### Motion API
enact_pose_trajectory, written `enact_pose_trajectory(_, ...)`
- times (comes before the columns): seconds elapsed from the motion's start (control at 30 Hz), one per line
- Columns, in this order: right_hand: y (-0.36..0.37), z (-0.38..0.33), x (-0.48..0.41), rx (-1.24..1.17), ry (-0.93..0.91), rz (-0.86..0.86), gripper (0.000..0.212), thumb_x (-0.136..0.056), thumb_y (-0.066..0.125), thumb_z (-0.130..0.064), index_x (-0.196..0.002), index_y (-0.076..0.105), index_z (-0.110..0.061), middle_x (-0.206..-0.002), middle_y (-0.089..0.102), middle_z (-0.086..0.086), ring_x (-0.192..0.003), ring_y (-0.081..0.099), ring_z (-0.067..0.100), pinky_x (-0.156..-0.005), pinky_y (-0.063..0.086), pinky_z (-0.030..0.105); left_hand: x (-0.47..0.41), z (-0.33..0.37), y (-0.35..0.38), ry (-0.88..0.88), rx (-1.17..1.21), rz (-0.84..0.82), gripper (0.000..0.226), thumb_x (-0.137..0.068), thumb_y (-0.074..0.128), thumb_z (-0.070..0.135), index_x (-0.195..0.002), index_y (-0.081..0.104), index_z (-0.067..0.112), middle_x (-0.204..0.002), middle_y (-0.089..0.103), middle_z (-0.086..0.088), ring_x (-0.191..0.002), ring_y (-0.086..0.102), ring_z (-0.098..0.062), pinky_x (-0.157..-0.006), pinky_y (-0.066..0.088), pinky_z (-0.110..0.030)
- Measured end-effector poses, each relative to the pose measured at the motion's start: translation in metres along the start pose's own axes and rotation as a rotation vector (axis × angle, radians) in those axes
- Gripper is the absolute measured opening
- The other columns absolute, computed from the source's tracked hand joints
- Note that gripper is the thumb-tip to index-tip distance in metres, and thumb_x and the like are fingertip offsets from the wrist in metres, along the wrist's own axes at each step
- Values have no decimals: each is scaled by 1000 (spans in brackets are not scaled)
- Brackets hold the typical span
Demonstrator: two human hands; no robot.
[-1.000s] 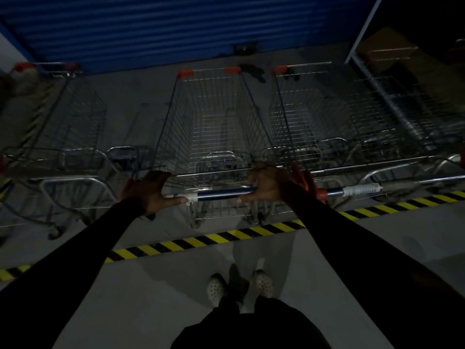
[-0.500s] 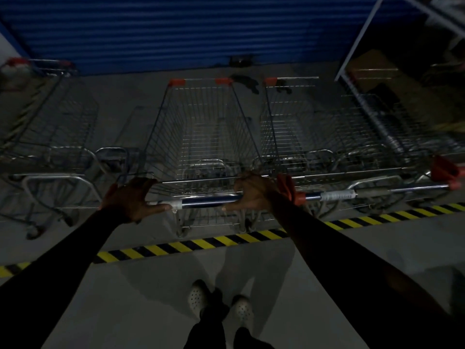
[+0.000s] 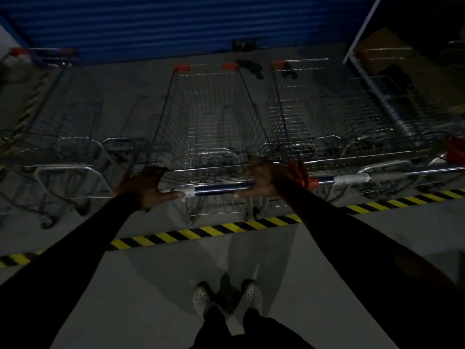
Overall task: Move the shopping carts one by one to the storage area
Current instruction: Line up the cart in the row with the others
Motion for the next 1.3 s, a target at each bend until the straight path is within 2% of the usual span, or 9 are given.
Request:
enact_pose_trajectory(0.03, -2, -1, 1, -4, -13, 20, 66, -71, 88, -43, -110, 64, 5, -119, 56, 17, -121, 53, 27, -91, 42, 8, 1, 0, 0, 1, 9, -2, 125, -46, 15, 110, -151, 25, 42, -162, 26, 7, -146, 31, -21, -116, 17, -59)
enact_pose_trajectory(0.13, -12, -4, 4, 175, -75, 173, 75, -55, 69, -87, -89, 65, -20, -97, 60, -10, -103, 61, 16, -90, 53, 39, 3, 1, -1, 16, 35, 13, 117, -49, 20, 109, -147, 29, 46, -160, 30, 9, -145, 32, -20, -116, 17, -59)
enact_pose_trajectory(0.2, -10, 1, 0, 305, -115, 182, 84, -51, 53, -99, -85, 65, -23, -95, 64, -9, -97, 63, 15, -83, 55, 40, 5, 3, -1, 18, 40, 11, 114, -51, 22, 108, -146, 28, 45, -159, 31, 7, -144, 34, -22, -116, 19, -58)
enact_pose_trajectory(0.37, -12, -14, 12, 407, -194, 153, 105, -50, 37, -105, -95, 71, -17, -115, 68, 5, -111, 63, 24, -89, 54, 38, 13, 5, 2, 18, 43, 25, 114, -51, 21, 108, -145, 29, 45, -159, 32, 7, -144, 35, -21, -115, 18, -59)
enact_pose_trajectory(0.63, -10, -15, 19, 336, -142, 113, 77, -53, 56, -94, -81, 62, -23, -121, 64, 6, -118, 57, 26, -96, 50, 41, 20, 5, 7, 9, 20, 36, 115, -52, 20, 108, -146, 29, 43, -158, 33, 6, -143, 36, -22, -116, 18, -60)
enact_pose_trajectory(0.77, -8, -7, 14, 301, -146, 114, 76, -43, 39, -107, -67, 44, -35, -118, 61, 0, -118, 56, 22, -95, 50, 42, 21, 5, 10, 14, 19, 26, 110, -54, 22, 108, -145, 26, 46, -159, 33, 5, -143, 37, -24, -115, 17, -62)
enact_pose_trajectory(1.0, -8, -11, 21, 243, -141, 120, 67, -60, 77, -75, -92, 63, -18, -111, 55, -9, -105, 54, 12, -80, 42, 25, 21, 4, 10, 5, 16, 24, 109, -55, 23, 107, -146, 26, 47, -160, 30, 7, -144, 35, -22, -115, 19, -61)
enact_pose_trajectory(1.13, -7, -6, 18, 220, -141, 136, 65, -60, 78, -75, -93, 63, -20, -109, 51, -13, -108, 51, 8, -75, 33, 13, 23, 6, 8, 8, 14, 25, 112, -53, 19, 107, -147, 26, 47, -159, 32, 6, -144, 35, -21, -114, 20, -60)
enact_pose_trajectory(1.3, -5, 0, 13, 166, -124, 76, 59, -74, 86, -41, -107, 64, 3, -125, 51, -1, -127, 44, 14, -70, 24, -6, 25, 7, 6, -6, 11, 28, 119, -47, 14, 109, -148, 26, 47, -160, 31, 5, -144, 36, -22, -115, 19, -59)
Point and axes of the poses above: each hand's wrist, its own x-axis away from the middle knuckle, its own y-axis out of the palm, z = x × y, the point moved 6 cm from there along -x, towards the middle knuckle
